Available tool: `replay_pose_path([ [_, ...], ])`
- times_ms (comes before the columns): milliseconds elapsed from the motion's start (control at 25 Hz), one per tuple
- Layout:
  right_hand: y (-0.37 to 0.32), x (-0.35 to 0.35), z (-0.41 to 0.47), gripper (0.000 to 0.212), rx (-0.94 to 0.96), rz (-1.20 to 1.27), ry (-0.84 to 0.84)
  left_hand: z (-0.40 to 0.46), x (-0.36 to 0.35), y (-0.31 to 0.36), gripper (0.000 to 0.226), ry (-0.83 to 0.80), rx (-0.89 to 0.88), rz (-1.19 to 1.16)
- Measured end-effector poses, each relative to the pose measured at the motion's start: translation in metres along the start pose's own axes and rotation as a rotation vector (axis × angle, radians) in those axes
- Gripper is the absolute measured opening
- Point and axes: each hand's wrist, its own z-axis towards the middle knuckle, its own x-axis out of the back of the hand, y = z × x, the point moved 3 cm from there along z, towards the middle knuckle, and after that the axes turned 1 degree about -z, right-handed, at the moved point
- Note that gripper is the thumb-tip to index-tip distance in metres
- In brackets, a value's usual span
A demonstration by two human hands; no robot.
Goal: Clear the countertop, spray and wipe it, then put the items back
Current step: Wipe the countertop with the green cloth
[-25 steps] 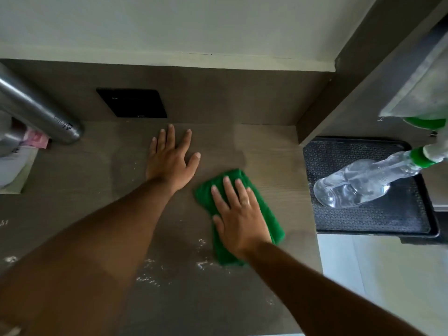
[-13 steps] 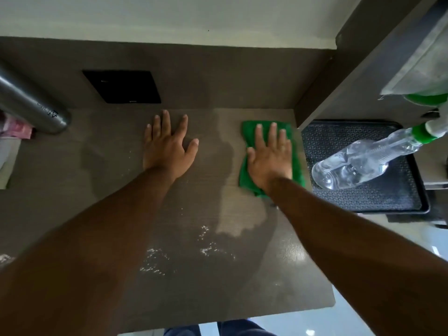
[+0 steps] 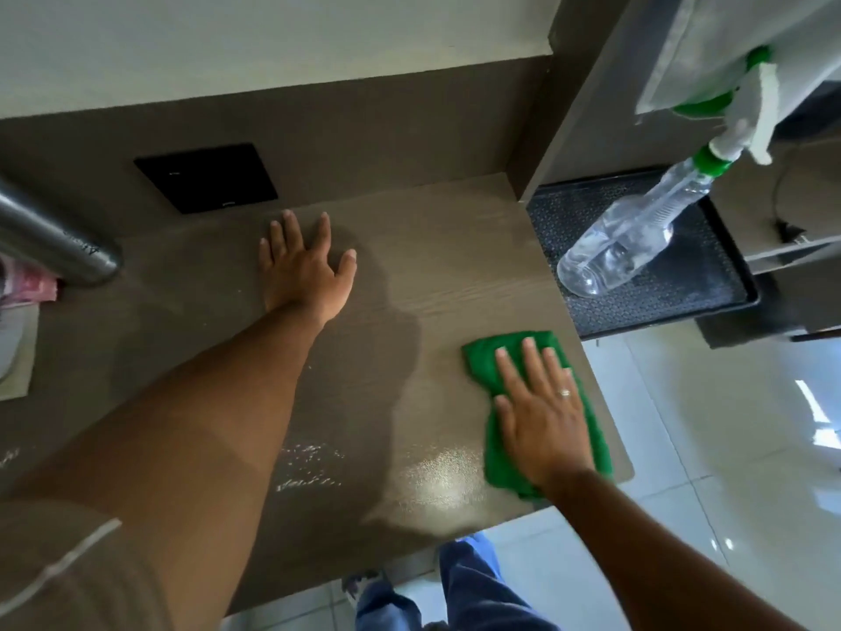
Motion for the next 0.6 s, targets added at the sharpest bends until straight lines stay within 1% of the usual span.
replay_pose_path([
  [40, 0.024, 0.003, -0.001, 0.061, -0.111, 0.016, 0.006, 0.0, -0.001, -0.001, 0.074, 0.003, 0.002, -0.005],
  [120, 0.039, 0.003, -0.005, 0.061, -0.247, 0.01, 0.005, 0.001, -0.003, -0.001, 0.074, 0.017, 0.001, -0.013],
  [200, 0.019, -0.002, -0.007, 0.063, -0.343, 0.019, 0.03, 0.003, -0.005, 0.0, 0.074, 0.022, -0.003, -0.023],
  [240, 0.0, -0.004, -0.006, 0.065, -0.365, 0.028, 0.033, 0.003, -0.006, 0.0, 0.074, 0.025, -0.002, -0.028],
  [280, -0.024, -0.006, -0.003, 0.066, -0.343, 0.035, 0.03, 0.003, -0.006, 0.0, 0.073, 0.031, 0.005, -0.028],
  [360, -0.086, -0.011, 0.002, 0.068, -0.192, 0.061, 0.005, 0.003, -0.005, -0.001, 0.073, 0.035, 0.012, -0.026],
  [480, -0.184, -0.02, -0.007, 0.066, 0.131, 0.114, -0.019, 0.002, -0.004, 0.001, 0.072, 0.04, 0.007, -0.039],
  [560, -0.213, -0.026, -0.029, 0.062, 0.299, 0.116, -0.04, 0.002, -0.003, 0.001, 0.072, 0.031, 0.01, -0.035],
  [600, -0.21, -0.028, -0.04, 0.06, 0.349, 0.105, -0.056, 0.002, -0.003, 0.0, 0.073, 0.023, 0.008, -0.032],
])
